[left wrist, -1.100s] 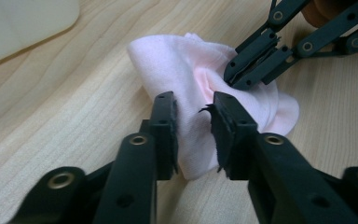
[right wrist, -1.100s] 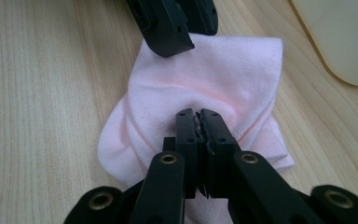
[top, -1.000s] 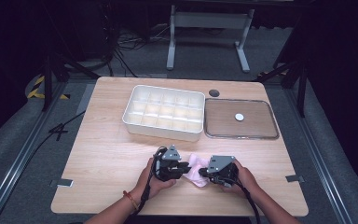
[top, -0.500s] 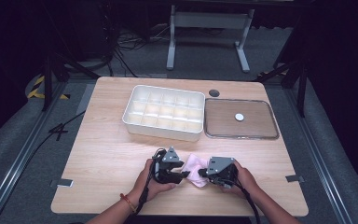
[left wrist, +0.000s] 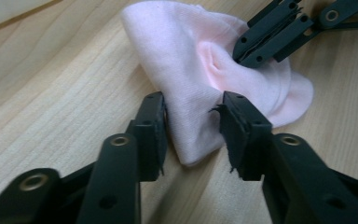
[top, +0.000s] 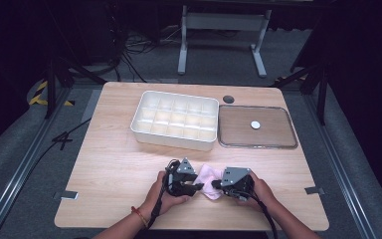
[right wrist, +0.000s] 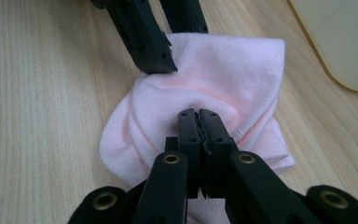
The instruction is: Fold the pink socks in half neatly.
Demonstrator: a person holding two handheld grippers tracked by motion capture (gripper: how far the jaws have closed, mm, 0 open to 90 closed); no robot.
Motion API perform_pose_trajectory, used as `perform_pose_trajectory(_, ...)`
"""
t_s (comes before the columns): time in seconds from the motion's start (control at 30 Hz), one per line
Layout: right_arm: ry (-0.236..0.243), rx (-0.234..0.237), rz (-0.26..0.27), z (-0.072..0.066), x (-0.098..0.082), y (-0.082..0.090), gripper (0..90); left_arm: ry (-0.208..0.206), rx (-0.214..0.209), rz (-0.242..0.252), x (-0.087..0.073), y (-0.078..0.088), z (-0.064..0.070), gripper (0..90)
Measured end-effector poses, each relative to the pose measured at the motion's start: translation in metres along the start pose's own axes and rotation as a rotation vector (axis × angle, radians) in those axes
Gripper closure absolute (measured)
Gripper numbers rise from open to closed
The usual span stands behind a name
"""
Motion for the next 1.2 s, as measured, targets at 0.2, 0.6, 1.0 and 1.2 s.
perform_pose_trajectory(0.2,0.0,0.005,0.001,0.001,0.0,0.001,87.1,-0.014,-0.006,0.01,0.002,0.002,0.0,79.0)
perform_pose_trajectory(0.6,-0.064,-0.03,0.011,0.007,0.003,0.002,86.7,-0.035,-0.002,0.041,0.01,0.008,0.001,82.1)
perform_pose_trajectory(1.0,-0.017,-0.057,-0.024,0.004,0.012,-0.014,88.7,-0.065,-0.022,0.096,0.022,0.012,0.006,82.3)
perform_pose_trajectory(1.2,-0.027,-0.055,-0.007,0.006,0.014,-0.016,87.2,-0.074,-0.013,0.088,0.021,0.012,0.005,82.2)
Point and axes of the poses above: each handheld gripper's, and its own axes: y roughly backward along the jaws, x roughly out of its top, z roughly to its right, the point moved 9 cm from there along -y, roughly forward along the jaws, and after that the axes turned 8 degrees about z, right-handed, at the moved point
